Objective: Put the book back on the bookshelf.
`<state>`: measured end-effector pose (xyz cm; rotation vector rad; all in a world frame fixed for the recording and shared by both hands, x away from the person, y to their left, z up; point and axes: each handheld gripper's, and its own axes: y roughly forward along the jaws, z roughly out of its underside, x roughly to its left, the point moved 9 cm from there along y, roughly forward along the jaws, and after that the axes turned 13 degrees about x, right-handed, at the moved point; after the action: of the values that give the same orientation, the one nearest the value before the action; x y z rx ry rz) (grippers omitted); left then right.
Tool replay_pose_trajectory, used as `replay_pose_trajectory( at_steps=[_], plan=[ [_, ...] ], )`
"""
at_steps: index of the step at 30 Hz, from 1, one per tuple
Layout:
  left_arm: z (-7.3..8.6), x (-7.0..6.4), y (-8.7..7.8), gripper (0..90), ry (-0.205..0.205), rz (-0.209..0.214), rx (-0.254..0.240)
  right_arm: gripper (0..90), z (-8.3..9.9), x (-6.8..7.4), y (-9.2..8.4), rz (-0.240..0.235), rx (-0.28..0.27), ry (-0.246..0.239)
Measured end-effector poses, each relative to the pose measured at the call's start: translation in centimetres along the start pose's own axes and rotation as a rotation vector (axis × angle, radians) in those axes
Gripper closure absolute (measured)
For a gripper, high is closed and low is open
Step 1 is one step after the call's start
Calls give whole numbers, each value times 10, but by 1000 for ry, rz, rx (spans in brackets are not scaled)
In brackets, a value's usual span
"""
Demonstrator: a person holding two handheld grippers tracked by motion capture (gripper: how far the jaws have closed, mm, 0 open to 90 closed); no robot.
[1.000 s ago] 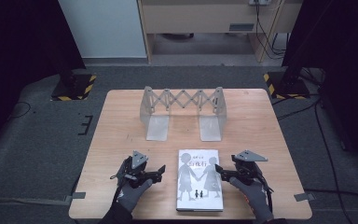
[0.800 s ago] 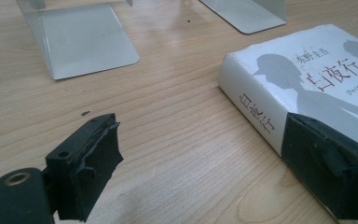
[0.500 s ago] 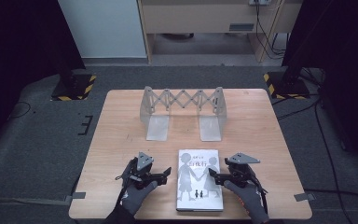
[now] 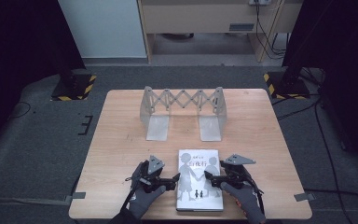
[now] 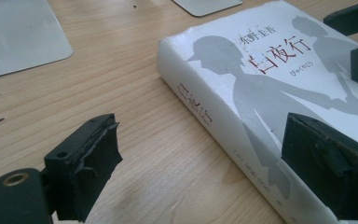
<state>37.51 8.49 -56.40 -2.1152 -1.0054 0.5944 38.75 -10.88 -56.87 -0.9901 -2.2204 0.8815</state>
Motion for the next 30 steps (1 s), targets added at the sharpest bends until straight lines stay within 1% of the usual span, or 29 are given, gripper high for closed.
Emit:
replay_pose_trajectory(
  at_steps=[3,6,9,11,14,17,19,20,21,22,25,27,28,30],
  plan=[
    [0,-2,1,102,11,-1,1,167,0,0,1,-12,2,12],
    [0,-5,3,101,8,3,5,163,0,1,2,-20,1,11],
    [0,-6,5,90,6,9,6,155,0,2,3,-18,3,7],
    [-1,-7,6,81,9,11,6,152,0,2,3,-24,4,14],
    [-1,-7,8,56,11,22,7,149,0,2,5,-48,9,27],
    [-1,-7,10,33,12,25,4,142,0,3,7,-51,6,26],
    [-2,-7,11,15,16,18,-6,138,-1,3,7,-52,4,25],
    [-3,-8,11,12,34,8,-15,137,-1,3,7,-53,4,19],
    [-3,-8,11,12,34,8,-15,136,-1,3,7,-52,3,15],
    [-3,-8,10,12,45,0,-15,136,-1,3,7,-52,5,15],
    [-3,-8,11,12,34,10,-8,140,-3,3,5,-48,-3,2],
    [-3,-8,11,11,38,11,-4,145,-3,3,4,-45,-9,-2],
    [-3,-8,11,11,37,16,-6,152,-6,4,2,-39,-27,-3],
    [-4,-8,10,11,42,14,-15,160,-8,4,0,-36,-42,-14]
  ],
)
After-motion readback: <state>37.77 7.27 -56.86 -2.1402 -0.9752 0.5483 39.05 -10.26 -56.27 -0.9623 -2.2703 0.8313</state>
